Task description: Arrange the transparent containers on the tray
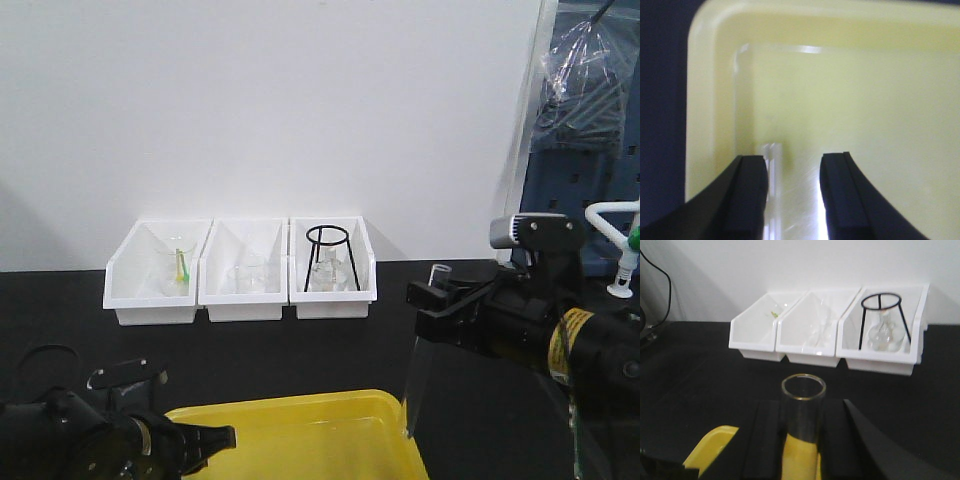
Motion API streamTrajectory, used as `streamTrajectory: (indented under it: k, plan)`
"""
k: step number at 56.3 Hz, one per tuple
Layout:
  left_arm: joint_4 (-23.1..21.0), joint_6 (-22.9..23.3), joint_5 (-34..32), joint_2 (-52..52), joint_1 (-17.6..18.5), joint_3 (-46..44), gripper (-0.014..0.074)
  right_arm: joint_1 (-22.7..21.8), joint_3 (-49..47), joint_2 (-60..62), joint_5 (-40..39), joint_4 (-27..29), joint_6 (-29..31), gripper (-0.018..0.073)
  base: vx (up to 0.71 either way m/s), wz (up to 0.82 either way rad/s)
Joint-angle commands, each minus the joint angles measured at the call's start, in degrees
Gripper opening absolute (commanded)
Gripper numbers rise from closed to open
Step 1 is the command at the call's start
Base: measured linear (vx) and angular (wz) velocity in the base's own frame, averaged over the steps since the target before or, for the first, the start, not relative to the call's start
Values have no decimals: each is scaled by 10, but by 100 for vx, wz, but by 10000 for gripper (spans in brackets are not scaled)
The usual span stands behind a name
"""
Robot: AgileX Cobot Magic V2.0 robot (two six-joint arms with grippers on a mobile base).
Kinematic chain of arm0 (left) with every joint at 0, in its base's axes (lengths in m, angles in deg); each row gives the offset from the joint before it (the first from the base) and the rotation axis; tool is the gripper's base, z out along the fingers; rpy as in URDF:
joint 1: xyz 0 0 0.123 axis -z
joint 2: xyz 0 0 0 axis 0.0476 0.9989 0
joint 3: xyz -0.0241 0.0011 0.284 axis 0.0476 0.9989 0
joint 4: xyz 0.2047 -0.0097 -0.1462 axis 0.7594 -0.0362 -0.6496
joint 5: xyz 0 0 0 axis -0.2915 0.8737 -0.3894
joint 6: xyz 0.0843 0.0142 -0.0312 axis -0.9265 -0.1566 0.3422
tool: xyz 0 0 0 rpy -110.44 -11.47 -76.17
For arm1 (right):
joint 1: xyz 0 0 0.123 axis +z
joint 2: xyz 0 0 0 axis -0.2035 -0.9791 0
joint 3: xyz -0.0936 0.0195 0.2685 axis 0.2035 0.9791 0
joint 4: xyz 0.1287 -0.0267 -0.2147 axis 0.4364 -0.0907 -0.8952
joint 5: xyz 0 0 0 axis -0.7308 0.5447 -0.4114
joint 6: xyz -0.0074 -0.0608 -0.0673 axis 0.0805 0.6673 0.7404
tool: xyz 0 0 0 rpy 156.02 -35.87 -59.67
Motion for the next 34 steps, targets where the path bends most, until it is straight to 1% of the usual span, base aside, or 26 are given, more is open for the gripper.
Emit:
streamTrajectory:
  k: [1,7,16,25,34]
  plan:
    - [18,2,-48,-60,2,-15,391,-1,-18,-9,-55,-31,-53,-13,0,0]
    - [20,2,-62,-98,2,-15,391,-1,-18,-44,-98,-58,-87,-13,0,0]
    - [20,2,-88,-151,2,-15,391,-1,-18,-98,-146,-62,-110,-13,0,0]
    - [20,2,-92,-181,2,-15,391,-1,-18,-138,-167,-62,-127,-13,0,0]
    - [20,2,-88,-191,2,-15,391,-1,-18,-173,-168,-61,-127,-13,0,0]
